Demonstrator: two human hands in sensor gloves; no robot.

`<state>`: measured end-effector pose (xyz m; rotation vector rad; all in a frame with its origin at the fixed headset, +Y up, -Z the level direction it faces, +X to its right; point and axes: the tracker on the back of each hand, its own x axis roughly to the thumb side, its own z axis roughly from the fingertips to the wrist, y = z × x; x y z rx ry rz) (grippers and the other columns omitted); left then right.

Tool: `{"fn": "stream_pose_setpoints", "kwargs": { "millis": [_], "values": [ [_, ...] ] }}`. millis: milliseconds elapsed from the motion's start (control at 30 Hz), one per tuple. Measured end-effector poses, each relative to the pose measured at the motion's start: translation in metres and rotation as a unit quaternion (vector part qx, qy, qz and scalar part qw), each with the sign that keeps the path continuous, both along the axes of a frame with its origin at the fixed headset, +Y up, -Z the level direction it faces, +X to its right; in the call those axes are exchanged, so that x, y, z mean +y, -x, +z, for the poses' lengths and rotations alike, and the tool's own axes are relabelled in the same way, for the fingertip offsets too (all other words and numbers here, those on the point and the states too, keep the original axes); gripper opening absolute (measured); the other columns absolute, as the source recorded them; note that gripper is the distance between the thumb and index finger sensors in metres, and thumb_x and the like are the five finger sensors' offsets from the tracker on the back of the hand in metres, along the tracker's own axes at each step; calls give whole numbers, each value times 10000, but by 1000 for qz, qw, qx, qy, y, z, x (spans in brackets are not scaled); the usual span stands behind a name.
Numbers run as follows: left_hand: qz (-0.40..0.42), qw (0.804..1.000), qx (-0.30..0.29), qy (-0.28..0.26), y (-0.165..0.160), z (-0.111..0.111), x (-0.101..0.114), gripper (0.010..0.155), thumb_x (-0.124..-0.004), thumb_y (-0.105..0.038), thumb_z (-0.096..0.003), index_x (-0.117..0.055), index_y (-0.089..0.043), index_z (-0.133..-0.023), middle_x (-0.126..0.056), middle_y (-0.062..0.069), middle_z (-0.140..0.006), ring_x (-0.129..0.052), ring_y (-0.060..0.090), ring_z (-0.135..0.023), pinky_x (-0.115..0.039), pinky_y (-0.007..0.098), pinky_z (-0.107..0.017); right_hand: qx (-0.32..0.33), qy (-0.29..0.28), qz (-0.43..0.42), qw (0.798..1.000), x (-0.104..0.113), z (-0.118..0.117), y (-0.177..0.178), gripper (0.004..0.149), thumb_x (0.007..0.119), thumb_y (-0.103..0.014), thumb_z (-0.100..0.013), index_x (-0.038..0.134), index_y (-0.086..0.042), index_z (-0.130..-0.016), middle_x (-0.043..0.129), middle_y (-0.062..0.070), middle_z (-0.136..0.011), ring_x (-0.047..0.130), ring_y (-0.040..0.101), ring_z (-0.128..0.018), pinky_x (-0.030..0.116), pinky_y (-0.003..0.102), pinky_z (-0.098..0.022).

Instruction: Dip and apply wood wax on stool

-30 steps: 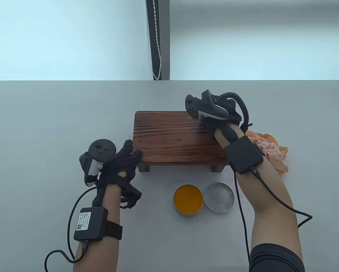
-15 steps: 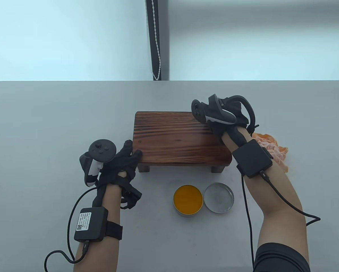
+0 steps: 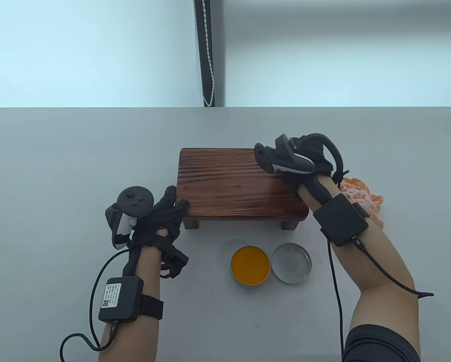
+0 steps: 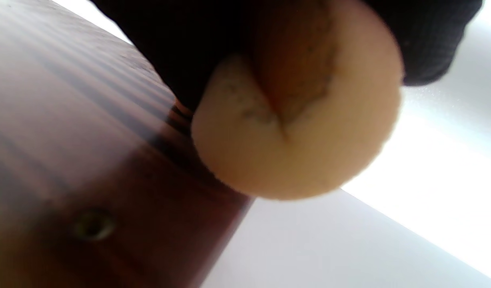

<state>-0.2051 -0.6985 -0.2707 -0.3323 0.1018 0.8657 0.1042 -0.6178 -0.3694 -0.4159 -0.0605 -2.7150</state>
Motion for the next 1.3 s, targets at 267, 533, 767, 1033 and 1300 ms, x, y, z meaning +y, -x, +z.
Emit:
{"fn": "stream_pose_setpoints", "kwargs": {
  "millis": [267,533,767,1033,1300],
  "values": [
    [-5,1000,0,2,0,-1,0,770,-726,-439,-598,-456,-34,-1195,-866,304,-899,-940,437,-703,-747,742,-579,-45,-44,-28,998,-6,-27,-18,387,942,-196,-486,918,-221,-872,972,267,-824,1008,460,-649,845,683,-490],
    [-9,1000,-6,4,0,-1,1,767,-722,-440,-599,-459,-40,-1198,-861,307,-900,-937,436,-704,-745,742,-582,-23,6,-40,999,0,-5,-18,382,966,-191,-479,944,-184,-860,974,273,-811,1003,458,-647,838,686,-495],
    [-9,1000,-6,5,0,-2,0,768,-725,-438,-598,-461,-33,-1195,-866,307,-895,-940,436,-700,-746,743,-581,-57,-44,-49,996,-6,-23,-29,384,949,-204,-487,922,-220,-870,972,264,-821,1007,454,-647,849,674,-485],
    [-9,1000,-7,-1,-1,-2,0,768,-724,-435,-599,-462,-23,-1193,-867,309,-889,-941,437,-698,-745,744,-581,-26,-18,-32,999,-2,6,-26,384,967,-191,-480,941,-171,-863,979,278,-802,1007,459,-635,845,681,-486],
    [-5,1000,-12,9,1,-4,-1,768,-727,-437,-598,-464,-27,-1192,-869,307,-889,-941,436,-699,-741,749,-583,-63,-62,-50,995,-9,-18,-37,390,941,-203,-493,915,-201,-882,968,270,-821,1006,455,-644,848,672,-484]
  ]
}}
